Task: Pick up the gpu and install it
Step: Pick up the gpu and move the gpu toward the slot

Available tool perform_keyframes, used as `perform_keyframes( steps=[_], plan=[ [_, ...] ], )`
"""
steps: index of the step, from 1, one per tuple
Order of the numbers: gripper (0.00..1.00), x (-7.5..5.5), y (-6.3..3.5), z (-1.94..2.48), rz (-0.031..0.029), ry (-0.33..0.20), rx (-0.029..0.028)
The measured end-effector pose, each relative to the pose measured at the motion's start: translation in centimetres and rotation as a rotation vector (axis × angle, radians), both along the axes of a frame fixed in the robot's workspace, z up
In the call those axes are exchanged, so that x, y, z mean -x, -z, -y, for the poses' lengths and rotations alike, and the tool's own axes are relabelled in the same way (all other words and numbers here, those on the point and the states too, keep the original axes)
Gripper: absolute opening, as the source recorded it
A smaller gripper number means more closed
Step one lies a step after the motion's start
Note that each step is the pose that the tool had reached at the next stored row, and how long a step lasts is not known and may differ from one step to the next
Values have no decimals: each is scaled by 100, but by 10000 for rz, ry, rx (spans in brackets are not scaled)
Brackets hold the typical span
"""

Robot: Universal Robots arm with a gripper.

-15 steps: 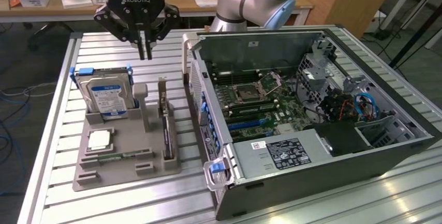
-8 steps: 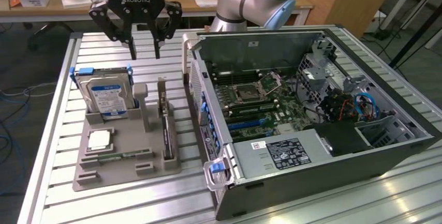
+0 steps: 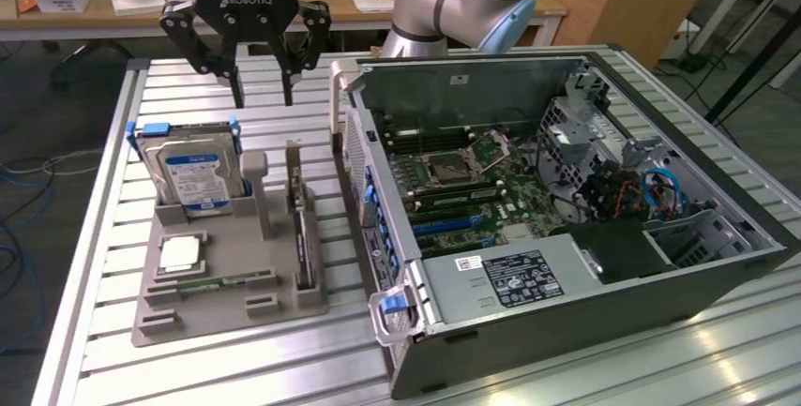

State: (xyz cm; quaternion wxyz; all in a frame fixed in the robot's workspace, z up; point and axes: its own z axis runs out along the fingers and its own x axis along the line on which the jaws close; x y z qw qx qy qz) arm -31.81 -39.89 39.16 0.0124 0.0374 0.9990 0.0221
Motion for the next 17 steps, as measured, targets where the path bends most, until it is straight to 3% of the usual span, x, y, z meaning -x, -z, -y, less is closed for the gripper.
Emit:
perform_keyframes(
  steps=[11, 17],
  plan=[
    [53, 0, 2, 0, 0, 0, 1],
    [53, -81, 22, 0, 1, -1, -1]
  ],
)
